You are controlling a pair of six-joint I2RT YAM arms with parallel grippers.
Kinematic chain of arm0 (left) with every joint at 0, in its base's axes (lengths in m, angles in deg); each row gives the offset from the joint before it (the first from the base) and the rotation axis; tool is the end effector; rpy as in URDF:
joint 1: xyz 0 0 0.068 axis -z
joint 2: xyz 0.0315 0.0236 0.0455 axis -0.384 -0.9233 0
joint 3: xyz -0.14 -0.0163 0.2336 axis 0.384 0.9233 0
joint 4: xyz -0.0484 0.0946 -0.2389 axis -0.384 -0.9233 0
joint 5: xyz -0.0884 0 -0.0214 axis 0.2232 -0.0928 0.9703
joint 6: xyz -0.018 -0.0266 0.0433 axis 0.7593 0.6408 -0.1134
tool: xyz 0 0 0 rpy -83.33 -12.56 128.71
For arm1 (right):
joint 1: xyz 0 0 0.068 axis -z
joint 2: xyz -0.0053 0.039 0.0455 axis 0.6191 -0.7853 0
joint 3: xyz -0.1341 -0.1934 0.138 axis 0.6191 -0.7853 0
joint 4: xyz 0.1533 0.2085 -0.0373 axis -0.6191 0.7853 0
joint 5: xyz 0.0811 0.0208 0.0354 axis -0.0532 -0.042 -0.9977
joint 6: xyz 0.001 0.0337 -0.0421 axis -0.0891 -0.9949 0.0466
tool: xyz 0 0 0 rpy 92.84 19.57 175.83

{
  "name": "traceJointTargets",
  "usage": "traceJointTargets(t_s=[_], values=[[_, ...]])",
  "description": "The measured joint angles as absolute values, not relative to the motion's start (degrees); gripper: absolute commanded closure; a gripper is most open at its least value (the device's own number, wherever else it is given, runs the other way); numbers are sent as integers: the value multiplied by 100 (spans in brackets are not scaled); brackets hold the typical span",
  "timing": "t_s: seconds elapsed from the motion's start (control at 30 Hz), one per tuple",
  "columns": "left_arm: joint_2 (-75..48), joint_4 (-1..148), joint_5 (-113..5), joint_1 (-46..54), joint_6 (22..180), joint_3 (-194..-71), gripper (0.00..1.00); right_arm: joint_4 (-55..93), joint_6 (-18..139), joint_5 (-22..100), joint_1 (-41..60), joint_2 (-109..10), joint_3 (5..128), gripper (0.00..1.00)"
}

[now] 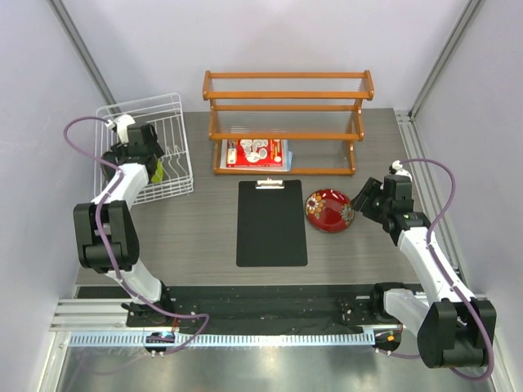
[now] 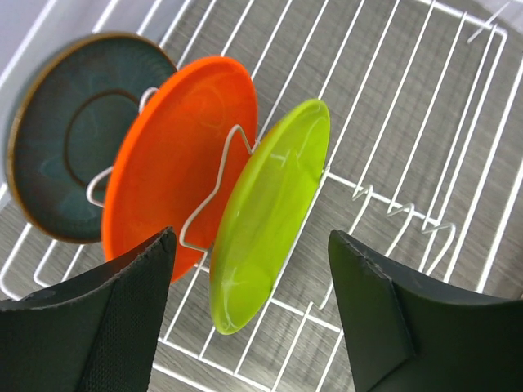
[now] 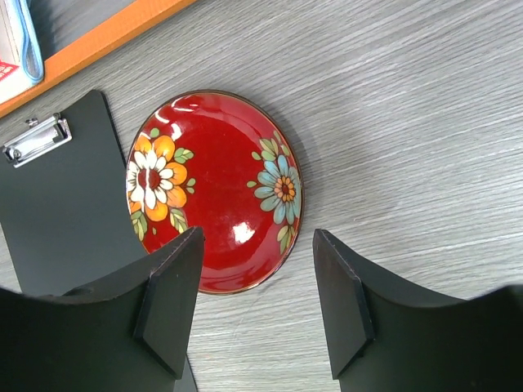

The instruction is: Unload the plates from the dish rack

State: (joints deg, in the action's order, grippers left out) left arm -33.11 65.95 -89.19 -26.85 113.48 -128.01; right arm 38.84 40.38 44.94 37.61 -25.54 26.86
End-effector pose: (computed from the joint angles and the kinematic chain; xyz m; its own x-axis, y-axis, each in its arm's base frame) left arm 0.3758 0.0442 0.2583 -0.3192 -0.3826 -0.8670 -0.6288 0.7700 -0.1083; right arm 0.2088 0.0034 0.2310 -0.6030 0.4502 -0.6585 0.2735 0.8922 0.3595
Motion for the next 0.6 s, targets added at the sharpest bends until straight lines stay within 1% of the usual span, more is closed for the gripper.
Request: traceJointTargets(t_s=[0.03,0.1,0.13,0.17,0.33,0.4,0.47,0.5,0.6], values=[[-3359,6595,-8897,-2688,11356,-12801,28,3886,4043,4494,3761,-2554,2686,39],[-3427,6595,-8878,-2699,11376,-12801,37,3886,4049,4494,3761,-2570,2686,41],[-3444,6601,-8860,-2710,11398,-12798,43,3886,4049,4494,3761,-2589,2686,42],[-3453,6608,-8838,-2725,11422,-12798,51,3888,4051,4491,3761,-2613,2686,42],[-3460,6676,-8753,-2808,11477,-12798,59,3899,4053,4474,3761,-2674,2686,43],[-3460,6676,-8747,-2821,11485,-12798,53,3899,4056,4461,3761,-2677,2686,42],[-3468,6676,-8742,-2825,11494,-12798,53,3899,4056,4439,3761,-2677,2686,42],[-3473,6674,-8742,-2825,11503,-12798,53,3899,4056,4428,3761,-2679,2688,42],[-3482,6678,-8740,-2828,11509,-12785,60,3899,4058,4402,3761,-2712,2688,42]])
